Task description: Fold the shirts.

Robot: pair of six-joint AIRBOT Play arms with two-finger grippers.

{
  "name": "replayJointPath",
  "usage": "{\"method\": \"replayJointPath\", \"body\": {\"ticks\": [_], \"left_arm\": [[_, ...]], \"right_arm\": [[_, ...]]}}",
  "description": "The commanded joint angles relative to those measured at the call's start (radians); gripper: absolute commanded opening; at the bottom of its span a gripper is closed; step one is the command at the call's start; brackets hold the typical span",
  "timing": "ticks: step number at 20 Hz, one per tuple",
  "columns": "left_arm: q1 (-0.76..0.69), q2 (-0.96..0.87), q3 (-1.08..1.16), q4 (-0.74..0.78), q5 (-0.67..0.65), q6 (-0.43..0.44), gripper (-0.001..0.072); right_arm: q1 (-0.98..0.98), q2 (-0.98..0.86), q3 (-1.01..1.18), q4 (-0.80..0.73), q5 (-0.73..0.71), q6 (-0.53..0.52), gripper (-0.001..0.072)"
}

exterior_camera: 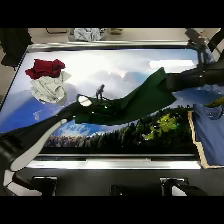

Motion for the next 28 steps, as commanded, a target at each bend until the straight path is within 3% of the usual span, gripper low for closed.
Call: {"method": "replayJointPath", "body": {"ticks": [1,3,5,6,9,11,14,18,19,20,21,25,28], "left_arm": [[-0.081,-0.102,0.004,-0.312,0.103,0.105,0.0027],[-0.087,-0.137,0.019,-0.408,0.08,0.177,0.0027],[-0.043,-0.123,0.02,-0.396,0.002,0.277,0.0023],[-0.008,-0.088,0.015,-0.319,-0.01,0.278,0.0022],[0.135,0.109,-0.025,0.129,-0.019,0.117,0.0022],[0.259,0.27,-0.064,0.357,-0.041,0.059,0.0023],[0.462,0.472,-0.084,0.486,-0.122,0.045,0.0024],[0.645,0.639,-0.084,0.505,-0.17,0.045,0.0025],[0.665,0.663,-0.084,0.505,-0.172,0.045,0.0025],[0.675,0.68,-0.084,0.505,-0.177,0.045,0.0025],[0.678,0.689,-0.084,0.505,-0.187,0.045,0.0025],[0.677,0.693,-0.091,0.505,-0.246,0.072,0.0026],[0.677,0.693,-0.113,0.506,-0.245,0.093,0.0026]], "right_arm": [[0.011,0.069,0.001,-0.011,0.025,0.063,0.0046],[0.011,0.063,0.001,-0.01,-0.001,0.08,0.0046],[0.014,0.035,0.001,0.013,-0.062,0.083,0.0046],[0.026,0.016,0.001,0.015,-0.093,0.083,0.0046],[0.126,-0.071,0.001,0.053,-0.187,0.082,0.0046],[0.218,-0.142,0.001,0.076,-0.279,0.082,0.0046],[0.356,-0.267,0.001,0.158,-0.438,0.083,0.0047],[0.517,-0.452,0.001,0.319,-0.602,0.083,0.0048],[0.549,-0.491,0.001,0.33,-0.653,0.083,0.0081],[0.577,-0.52,0.001,0.332,-0.705,0.083,0.0319],[0.592,-0.541,0.001,0.334,-0.745,0.082,0.0682],[0.515,-0.502,0.001,0.252,-0.673,0.074,0.0672],[0.348,-0.401,0.001,-0.052,-0.467,0.114,0.0672]]}}
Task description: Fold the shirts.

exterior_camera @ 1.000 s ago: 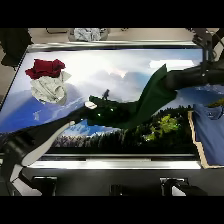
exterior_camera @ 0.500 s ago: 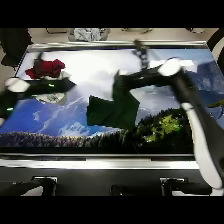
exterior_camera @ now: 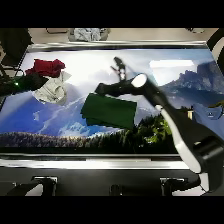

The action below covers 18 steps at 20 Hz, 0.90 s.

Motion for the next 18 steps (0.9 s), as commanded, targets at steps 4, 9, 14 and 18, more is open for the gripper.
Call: {"method": "replayJointPath", "body": {"ticks": [4,9,14,18], "left_arm": [[0.007,0.008,-0.054,0.006,-0.015,0.033,0.0026],[0.007,0.006,-0.084,0.006,-0.006,0.056,0.0026],[0.006,0.003,-0.085,0.006,-0.006,0.062,0.0026],[0.007,0.003,-0.085,0.006,-0.006,0.063,0.0027]], "right_arm": [[-0.311,0.099,-0.049,-0.558,0.524,0.108,0.067],[-0.304,0.071,-0.339,-0.277,0.286,0.107,0.067],[-0.229,-0.037,-0.369,-0.093,0.138,0.053,0.066],[-0.212,-0.041,-0.363,-0.06,0.105,0.04,0.0049]]}}
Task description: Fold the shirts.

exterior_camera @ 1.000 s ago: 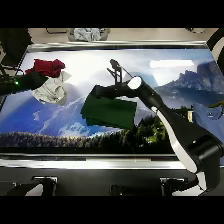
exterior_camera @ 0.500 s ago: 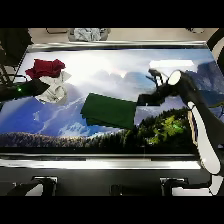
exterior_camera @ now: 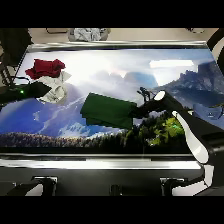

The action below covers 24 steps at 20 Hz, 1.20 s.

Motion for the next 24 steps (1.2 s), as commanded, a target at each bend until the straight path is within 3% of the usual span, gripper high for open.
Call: {"method": "replayJointPath", "body": {"ticks": [1,3,13,21,24], "left_arm": [[0.0,-0.001,-0.001,0.0,0.001,0.002,0.0026],[0.0,-0.001,-0.001,0.008,0.002,0.003,0.0026],[0.002,-0.011,-0.001,0.015,0.001,0.002,0.0027],[0.002,-0.011,-0.001,0.015,0.0,0.002,0.0027],[0.002,-0.011,-0.001,0.023,0.0,0.002,0.0027]], "right_arm": [[0.0,0.002,0.009,0.067,-0.027,-0.073,0.0044],[-0.042,0.05,0.071,0.055,0.047,-0.151,0.0044],[-0.663,0.326,0.397,0.018,0.373,-0.105,0.0045],[-1.091,0.34,0.453,-0.006,0.431,-0.109,0.0046],[-1.207,0.344,0.453,0.01,0.542,-0.142,0.0047]]}}
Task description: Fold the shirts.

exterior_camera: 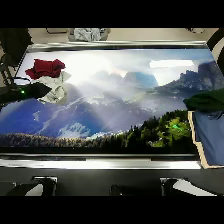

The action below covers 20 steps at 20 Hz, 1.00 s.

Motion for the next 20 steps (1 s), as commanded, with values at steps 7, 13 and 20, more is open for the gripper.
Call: {"method": "replayJointPath", "body": {"ticks": [7,13,20], "left_arm": [[0.001,0.0,0.0,0.016,0.0,0.0,0.0027],[0.001,0.0,0.0,0.014,0.0,-0.001,0.0027],[0.001,0.002,0.024,0.014,0.0,-0.004,0.0026]], "right_arm": [[-0.265,0.041,-0.02,-0.439,0.304,-0.067,0.0047],[-0.265,0.139,-0.465,-0.503,0.136,-0.06,0.0047],[-0.264,0.17,-0.532,-0.627,0.02,-0.217,0.0701]]}}
